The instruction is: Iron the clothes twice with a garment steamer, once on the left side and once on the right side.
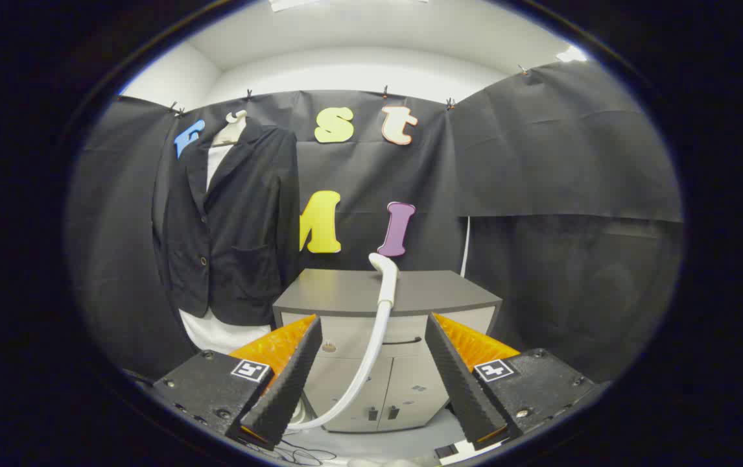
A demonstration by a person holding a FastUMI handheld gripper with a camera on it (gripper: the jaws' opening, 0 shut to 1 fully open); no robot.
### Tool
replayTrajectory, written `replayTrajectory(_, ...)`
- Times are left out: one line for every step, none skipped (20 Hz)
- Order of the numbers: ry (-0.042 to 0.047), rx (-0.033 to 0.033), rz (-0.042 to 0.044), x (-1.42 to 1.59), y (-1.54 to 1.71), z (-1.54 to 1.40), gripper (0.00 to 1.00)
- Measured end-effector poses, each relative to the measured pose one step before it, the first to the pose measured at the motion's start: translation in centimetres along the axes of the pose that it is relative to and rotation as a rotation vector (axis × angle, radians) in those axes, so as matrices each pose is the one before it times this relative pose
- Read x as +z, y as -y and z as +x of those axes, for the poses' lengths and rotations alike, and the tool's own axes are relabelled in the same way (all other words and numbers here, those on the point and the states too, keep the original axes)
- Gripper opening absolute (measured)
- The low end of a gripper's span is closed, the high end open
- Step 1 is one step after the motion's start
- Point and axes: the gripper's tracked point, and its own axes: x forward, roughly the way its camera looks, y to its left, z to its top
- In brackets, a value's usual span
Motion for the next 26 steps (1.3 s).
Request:
replayTrajectory(0.00321,-0.00224,-0.00005,0.02,-0.148,0.193,1.0)
replayTrajectory(0.00173,0.00154,0.0003,-0.02,-0.177,0.073,1.0)
replayTrajectory(-0.00227,0.00157,0.00154,-0.096,-0.183,0.098,1.0)
replayTrajectory(-0.0071,0.00045,0.00278,-0.094,-0.175,0.139,1.0)
replayTrajectory(-0.00589,0.00327,0.0035,-0.075,-0.153,0.118,1.0)
replayTrajectory(-0.0026,-0.00021,0.00405,0.084,-0.072,0.13,1.0)
replayTrajectory(-0.00416,0.00207,0.00212,0.023,-0.102,0.163,1.0)
replayTrajectory(0.00012,-0.00197,0.00072,0.229,0.004,0.186,1.0)
replayTrajectory(0.00024,-0.00255,-0.00119,0.213,0.05,0.267,1.0)
replayTrajectory(0.00121,-0.00054,-0.00515,0.36,0.005,0.322,1.0)
replayTrajectory(0.00292,-0.00122,-0.00768,0.485,0.089,0.493,1.0)
replayTrajectory(0.00437,-0.00065,-0.00505,0.58,0.15,0.505,1.0)
replayTrajectory(0.00432,0.00313,-0.0018,0.578,0.043,0.642,1.0)
replayTrajectory(0.00408,0.00384,0.00134,0.603,0.078,0.819,1.0)
replayTrajectory(0.00577,0.00067,-0.00045,0.591,0.226,1.047,1.0)
replayTrajectory(0.00224,-0.00277,-0.00366,0.582,0.379,1.234,0.99)
replayTrajectory(0.00191,-0.00084,-0.00212,0.498,0.298,1.375,0.99)
replayTrajectory(-0.00253,0.00433,0.0017,0.554,0.283,1.485,0.99)
replayTrajectory(-0.00414,0.00862,0.00247,0.534,0.226,1.753,0.99)
replayTrajectory(0.00046,0.0062,0.00363,0.578,0.403,1.885,0.99)
replayTrajectory(-0.00358,-0.00142,0.00132,0.533,0.678,2.044,0.99)
replayTrajectory(-0.01303,-0.00418,0.00467,0.434,0.705,1.929,0.99)
replayTrajectory(-0.01209,0.00581,0.01111,0.343,0.442,2.205,0.99)
replayTrajectory(-0.00911,0.00778,0.0119,0.597,0.361,2.114,0.99)
replayTrajectory(-0.01111,0.00231,0.01111,0.425,0.501,2.142,1.0)
replayTrajectory(-0.01493,0.00134,0.0015,0.432,0.476,2.097,1.0)
